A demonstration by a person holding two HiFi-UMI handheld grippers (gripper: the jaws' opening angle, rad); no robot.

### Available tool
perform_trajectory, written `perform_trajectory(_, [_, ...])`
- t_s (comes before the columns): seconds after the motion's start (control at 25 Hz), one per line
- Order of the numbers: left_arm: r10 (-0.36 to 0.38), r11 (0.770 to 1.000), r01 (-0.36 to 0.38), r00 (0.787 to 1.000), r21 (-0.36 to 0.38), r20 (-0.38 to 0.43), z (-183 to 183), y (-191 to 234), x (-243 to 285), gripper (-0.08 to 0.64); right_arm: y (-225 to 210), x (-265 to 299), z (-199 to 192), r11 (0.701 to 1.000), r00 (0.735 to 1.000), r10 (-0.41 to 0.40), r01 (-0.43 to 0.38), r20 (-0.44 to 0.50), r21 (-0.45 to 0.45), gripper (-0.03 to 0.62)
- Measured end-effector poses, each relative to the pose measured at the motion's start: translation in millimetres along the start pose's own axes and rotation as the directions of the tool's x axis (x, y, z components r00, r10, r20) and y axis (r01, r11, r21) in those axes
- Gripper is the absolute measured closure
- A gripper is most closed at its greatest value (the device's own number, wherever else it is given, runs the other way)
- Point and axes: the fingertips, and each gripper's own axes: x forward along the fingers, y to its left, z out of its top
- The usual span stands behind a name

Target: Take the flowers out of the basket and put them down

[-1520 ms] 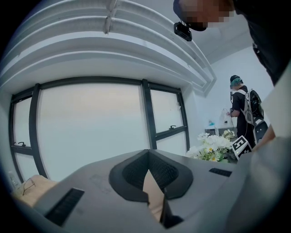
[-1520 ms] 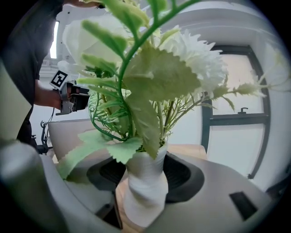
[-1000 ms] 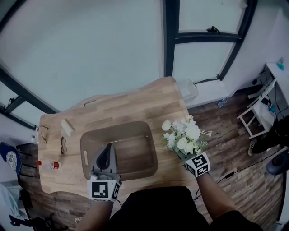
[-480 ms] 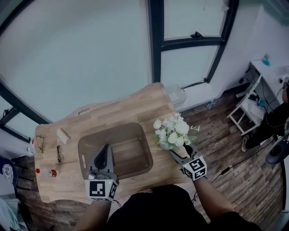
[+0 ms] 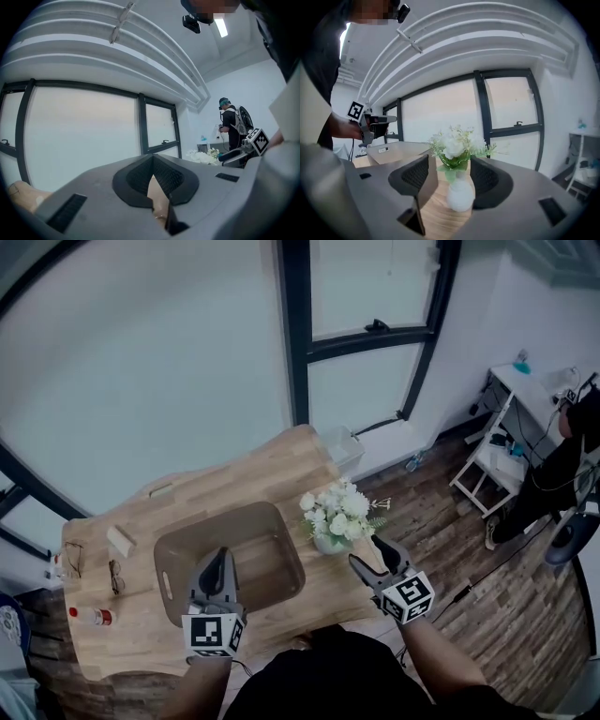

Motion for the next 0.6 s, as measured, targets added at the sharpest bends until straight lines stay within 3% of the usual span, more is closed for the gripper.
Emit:
perform_trajectory(0.12, [-0.009,1.000,0.009,1.000,0.023,-0.019,-9.2,-3.4,-4.3,0.555,-2.5,-13.8,2.5,1.000,1.000,-0.013,0.013,0.007,0.005,0.304])
perform_trajectory(0.24, [-0.005,1.000,0.006,0.999,0.018,-0.032,-15.5,-3.6,-11.7,0.555,-4.8,-25.7,3.9,0.999,0.999,-0.033,0.033,0.016,0.000,0.399])
perform_trajectory(0.4, [-0.015,1.000,0.015,0.999,0.018,-0.043,-20.2,-4.5,-15.7,0.555,-4.0,-30.9,2.8,0.999,0.999,-0.042,0.042,0.016,-0.008,0.453])
perform_trajectory(0.52, [-0.020,1.000,0.021,0.998,0.021,-0.057,-24.9,-5.8,-16.3,0.555,-4.6,-29.9,2.7,0.999,0.999,-0.046,0.046,0.009,-0.020,0.559])
perform_trajectory(0.6, [-0.027,0.999,0.028,0.998,0.019,-0.061,-26.4,-8.6,-15.5,0.555,-6.5,-28.9,2.8,0.999,0.999,-0.052,0.052,0.008,-0.015,0.569])
